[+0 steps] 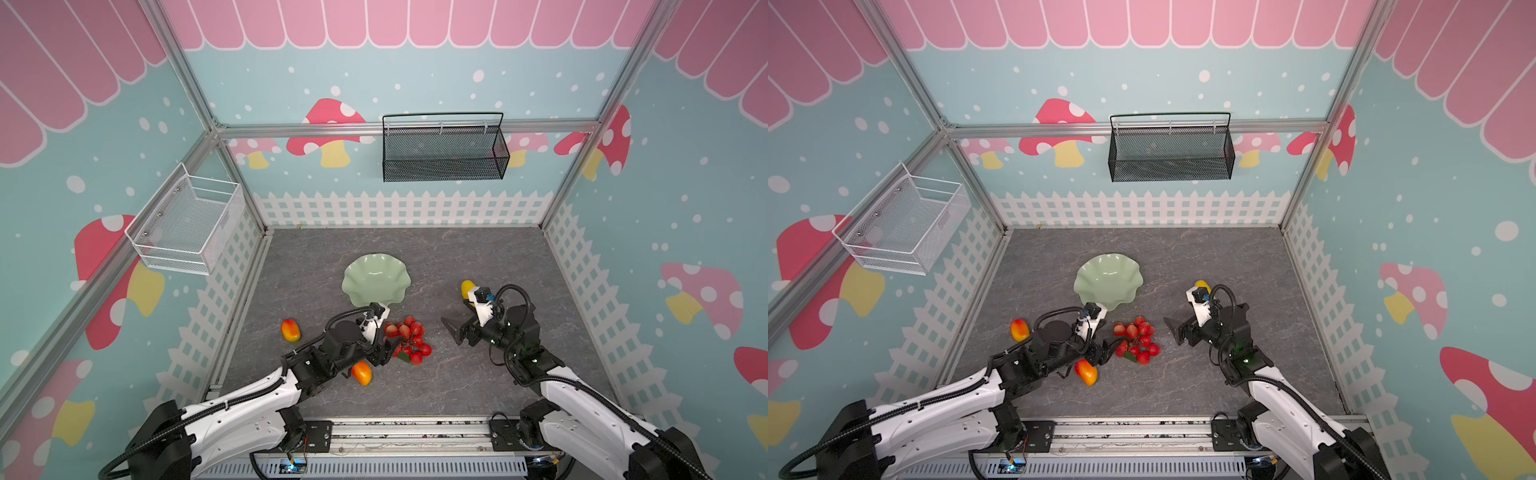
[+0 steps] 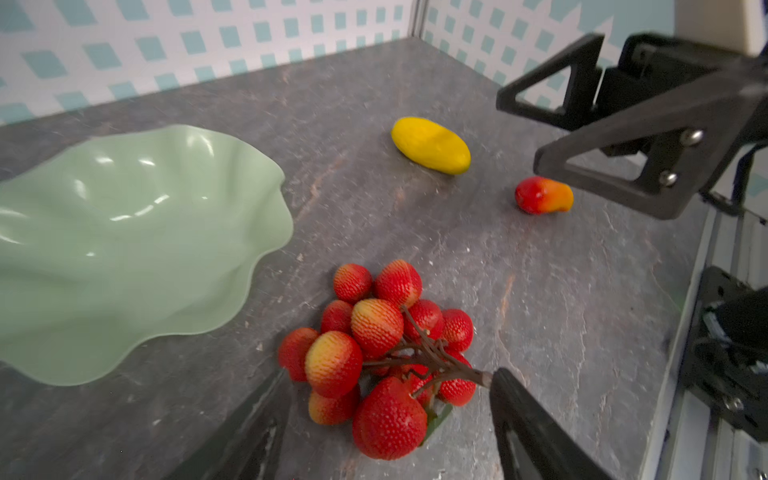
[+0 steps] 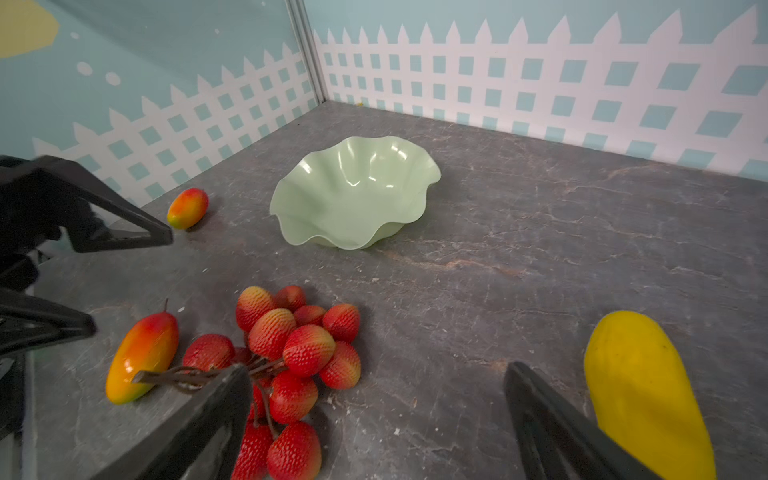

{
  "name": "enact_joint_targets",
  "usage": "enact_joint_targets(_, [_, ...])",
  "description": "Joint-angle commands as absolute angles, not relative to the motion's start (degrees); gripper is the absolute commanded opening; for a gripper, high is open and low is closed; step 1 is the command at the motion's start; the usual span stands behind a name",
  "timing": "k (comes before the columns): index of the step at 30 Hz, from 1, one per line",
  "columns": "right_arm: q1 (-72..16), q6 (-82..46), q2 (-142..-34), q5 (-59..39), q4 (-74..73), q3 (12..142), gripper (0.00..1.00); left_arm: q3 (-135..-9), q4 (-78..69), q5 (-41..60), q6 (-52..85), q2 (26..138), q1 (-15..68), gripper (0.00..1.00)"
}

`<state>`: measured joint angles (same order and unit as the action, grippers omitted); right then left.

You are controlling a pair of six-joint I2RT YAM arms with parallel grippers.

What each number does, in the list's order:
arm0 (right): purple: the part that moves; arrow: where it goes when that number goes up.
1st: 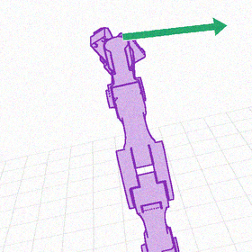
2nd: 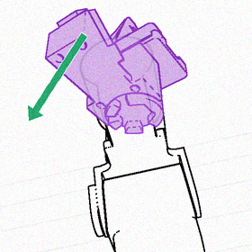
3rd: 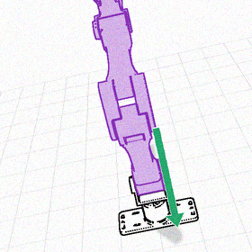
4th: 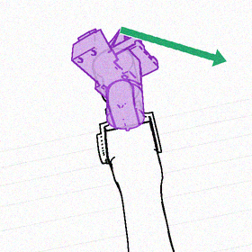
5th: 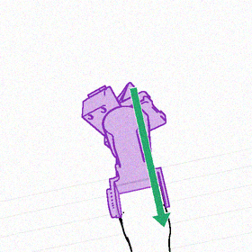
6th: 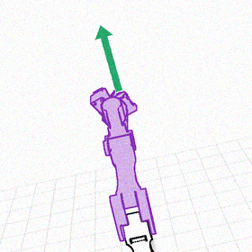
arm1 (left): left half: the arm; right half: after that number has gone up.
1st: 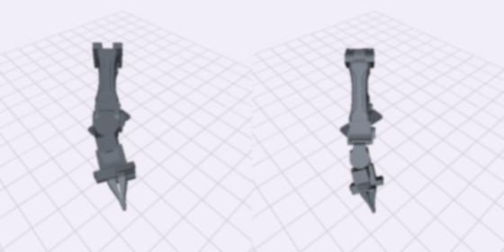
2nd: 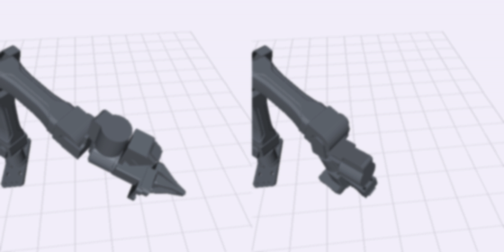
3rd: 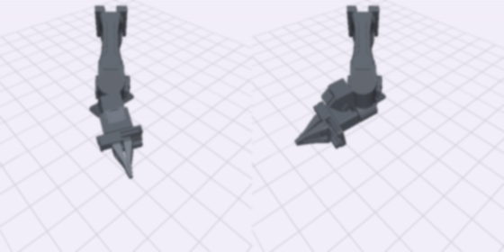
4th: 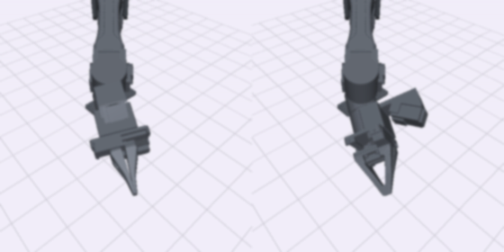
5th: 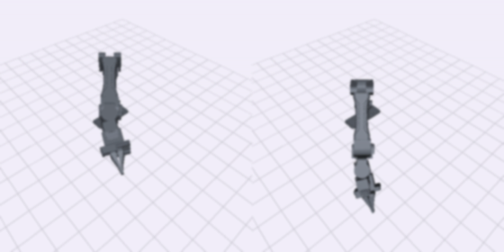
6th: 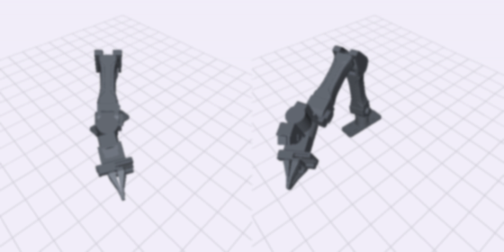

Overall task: Place and organize the fake fruits in the fruit bowl
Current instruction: 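Grasp the strawberry bunch stem with the left gripper while the right arm advances, then lift the strawberry bunch with the left gripper and lower it into the green bowl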

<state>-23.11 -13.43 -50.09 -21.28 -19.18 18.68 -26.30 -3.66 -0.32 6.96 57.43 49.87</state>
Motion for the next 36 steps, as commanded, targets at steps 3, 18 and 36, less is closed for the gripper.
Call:
enact_joint_targets(3, [-23.42, -15.47, -45.80, -21.11, -16.51, 17.20, 0.98, -29.96, -3.88, 6.17, 1.09, 63.49, 53.19, 0.71])
enact_joint_targets(18, [-23.47, -17.54, -48.04, -17.00, -16.41, 18.12, 0.98, -31.05, -14.41, 0.80, -2.26, 72.48, 55.39, 0.32])
enact_joint_targets(36, [-23.29, -12.20, -59.37, -17.39, -12.86, 38.47, 0.98, -50.84, -3.58, 1.46, -4.79, 65.27, 47.31, 0.01])
